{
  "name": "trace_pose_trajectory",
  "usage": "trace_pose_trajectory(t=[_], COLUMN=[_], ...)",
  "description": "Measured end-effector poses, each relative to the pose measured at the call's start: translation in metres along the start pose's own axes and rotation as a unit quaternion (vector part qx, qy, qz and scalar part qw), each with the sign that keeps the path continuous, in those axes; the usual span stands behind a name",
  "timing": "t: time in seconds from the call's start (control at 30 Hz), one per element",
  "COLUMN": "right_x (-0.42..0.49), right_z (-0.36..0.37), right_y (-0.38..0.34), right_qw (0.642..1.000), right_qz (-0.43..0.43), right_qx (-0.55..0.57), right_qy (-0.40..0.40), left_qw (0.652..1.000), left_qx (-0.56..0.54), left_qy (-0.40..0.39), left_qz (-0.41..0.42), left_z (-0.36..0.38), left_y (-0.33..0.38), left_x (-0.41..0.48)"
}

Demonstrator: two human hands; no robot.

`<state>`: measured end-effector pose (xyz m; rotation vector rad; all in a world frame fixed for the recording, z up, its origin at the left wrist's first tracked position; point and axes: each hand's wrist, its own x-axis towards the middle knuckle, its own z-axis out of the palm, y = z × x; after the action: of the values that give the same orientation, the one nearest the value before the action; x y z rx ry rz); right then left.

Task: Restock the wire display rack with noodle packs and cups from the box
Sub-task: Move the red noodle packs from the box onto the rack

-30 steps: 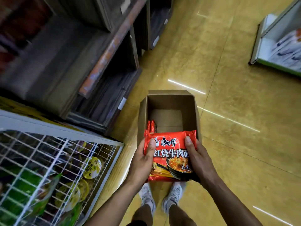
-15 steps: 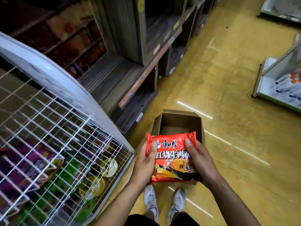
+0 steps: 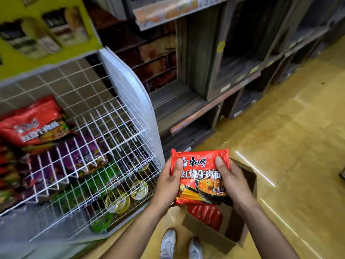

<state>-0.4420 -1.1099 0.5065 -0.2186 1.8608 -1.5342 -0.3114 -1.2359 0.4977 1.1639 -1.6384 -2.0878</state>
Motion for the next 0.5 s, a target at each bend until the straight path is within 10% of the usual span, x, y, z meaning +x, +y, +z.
trace_pose_trajectory(t=[0.5], right_x=[0.013], right_z=[0.052], right_y=[-0.037], right_qw=[0.979], right_qz=[-0.073], right_qx=[-0.07], right_qy=[-0.176], left_qw=[0.978], left_qx=[-0.059], left_qy=[0.194], left_qz=[0.056], left_z=[-0.03], left_y=[0.015], left_x=[-0.054])
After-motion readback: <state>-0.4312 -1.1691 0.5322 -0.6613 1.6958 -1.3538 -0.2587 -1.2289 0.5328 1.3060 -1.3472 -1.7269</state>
